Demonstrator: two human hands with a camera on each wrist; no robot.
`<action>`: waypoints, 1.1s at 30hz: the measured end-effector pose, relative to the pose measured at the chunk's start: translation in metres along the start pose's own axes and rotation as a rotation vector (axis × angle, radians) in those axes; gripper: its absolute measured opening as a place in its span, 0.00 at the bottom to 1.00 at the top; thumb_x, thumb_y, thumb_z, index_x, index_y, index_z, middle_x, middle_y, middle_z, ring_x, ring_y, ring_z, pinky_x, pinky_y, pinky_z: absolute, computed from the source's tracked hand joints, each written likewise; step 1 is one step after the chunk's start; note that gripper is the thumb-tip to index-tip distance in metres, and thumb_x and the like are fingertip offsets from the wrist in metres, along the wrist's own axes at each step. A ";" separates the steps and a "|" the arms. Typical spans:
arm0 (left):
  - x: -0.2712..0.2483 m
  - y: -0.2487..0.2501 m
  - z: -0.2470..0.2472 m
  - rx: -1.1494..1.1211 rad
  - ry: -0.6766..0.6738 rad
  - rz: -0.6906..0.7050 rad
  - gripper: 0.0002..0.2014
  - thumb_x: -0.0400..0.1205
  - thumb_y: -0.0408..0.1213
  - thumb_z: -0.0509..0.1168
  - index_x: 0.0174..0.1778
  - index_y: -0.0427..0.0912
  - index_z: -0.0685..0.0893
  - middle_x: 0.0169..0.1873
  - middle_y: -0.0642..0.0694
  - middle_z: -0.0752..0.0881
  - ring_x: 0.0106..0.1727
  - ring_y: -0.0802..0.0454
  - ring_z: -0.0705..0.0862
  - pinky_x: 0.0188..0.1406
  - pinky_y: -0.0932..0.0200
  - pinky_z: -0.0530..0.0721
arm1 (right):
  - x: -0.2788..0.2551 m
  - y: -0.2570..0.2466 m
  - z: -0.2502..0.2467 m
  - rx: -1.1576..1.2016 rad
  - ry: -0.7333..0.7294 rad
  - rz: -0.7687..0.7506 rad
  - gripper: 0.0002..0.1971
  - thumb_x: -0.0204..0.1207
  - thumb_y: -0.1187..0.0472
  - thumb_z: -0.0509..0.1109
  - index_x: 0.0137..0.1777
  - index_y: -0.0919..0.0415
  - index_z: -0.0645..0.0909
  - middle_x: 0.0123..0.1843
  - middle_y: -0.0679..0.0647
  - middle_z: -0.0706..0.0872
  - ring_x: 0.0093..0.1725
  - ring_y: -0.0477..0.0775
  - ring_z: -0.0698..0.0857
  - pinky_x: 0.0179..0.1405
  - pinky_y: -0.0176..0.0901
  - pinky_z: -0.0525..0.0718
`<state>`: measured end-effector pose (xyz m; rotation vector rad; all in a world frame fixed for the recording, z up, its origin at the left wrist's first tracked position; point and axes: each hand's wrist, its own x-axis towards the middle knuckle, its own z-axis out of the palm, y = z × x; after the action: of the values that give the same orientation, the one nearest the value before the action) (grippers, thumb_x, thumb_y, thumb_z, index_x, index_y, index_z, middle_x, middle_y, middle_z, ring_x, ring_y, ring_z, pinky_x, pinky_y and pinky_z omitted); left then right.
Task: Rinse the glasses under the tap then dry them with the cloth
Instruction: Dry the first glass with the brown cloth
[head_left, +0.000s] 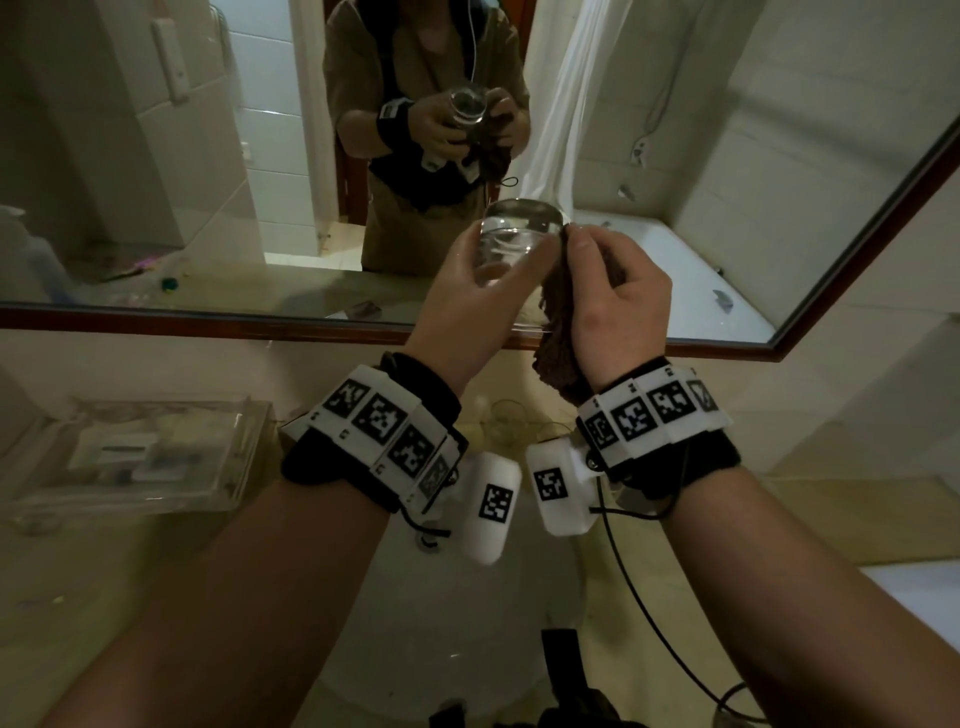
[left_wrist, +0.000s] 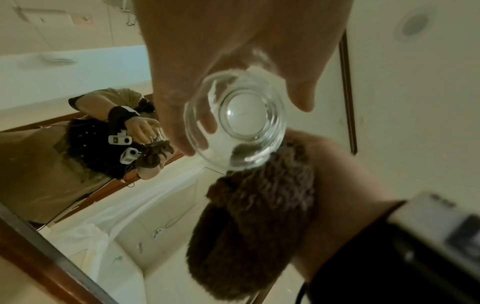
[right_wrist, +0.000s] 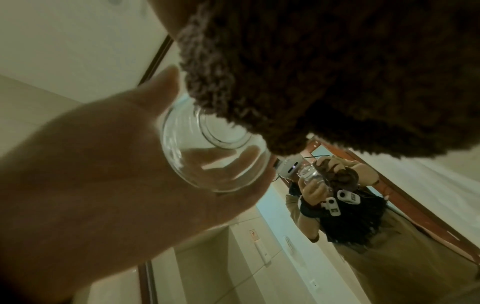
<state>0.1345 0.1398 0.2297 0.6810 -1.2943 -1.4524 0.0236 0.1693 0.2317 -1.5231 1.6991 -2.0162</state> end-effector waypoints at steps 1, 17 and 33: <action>0.001 0.000 0.001 -0.006 0.039 0.008 0.25 0.75 0.50 0.73 0.66 0.46 0.79 0.57 0.46 0.87 0.60 0.49 0.86 0.59 0.50 0.86 | 0.000 -0.004 0.000 0.004 -0.002 -0.024 0.11 0.78 0.55 0.65 0.50 0.57 0.87 0.47 0.53 0.89 0.50 0.47 0.86 0.55 0.45 0.84; 0.001 -0.001 0.003 0.009 -0.017 -0.009 0.17 0.81 0.46 0.68 0.65 0.48 0.80 0.55 0.47 0.88 0.57 0.50 0.88 0.57 0.49 0.86 | -0.001 0.010 -0.006 -0.025 -0.046 0.075 0.10 0.81 0.58 0.65 0.50 0.58 0.87 0.44 0.49 0.89 0.47 0.45 0.86 0.52 0.42 0.84; -0.010 0.004 0.030 -0.128 0.079 -0.030 0.18 0.77 0.45 0.71 0.60 0.55 0.75 0.59 0.41 0.86 0.58 0.42 0.88 0.58 0.34 0.86 | 0.009 0.003 -0.028 0.032 -0.110 0.058 0.10 0.82 0.59 0.63 0.47 0.58 0.87 0.38 0.46 0.86 0.39 0.40 0.83 0.40 0.32 0.78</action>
<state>0.1114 0.1602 0.2389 0.6677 -1.1246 -1.5040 -0.0025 0.1822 0.2377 -1.5261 1.6428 -1.8853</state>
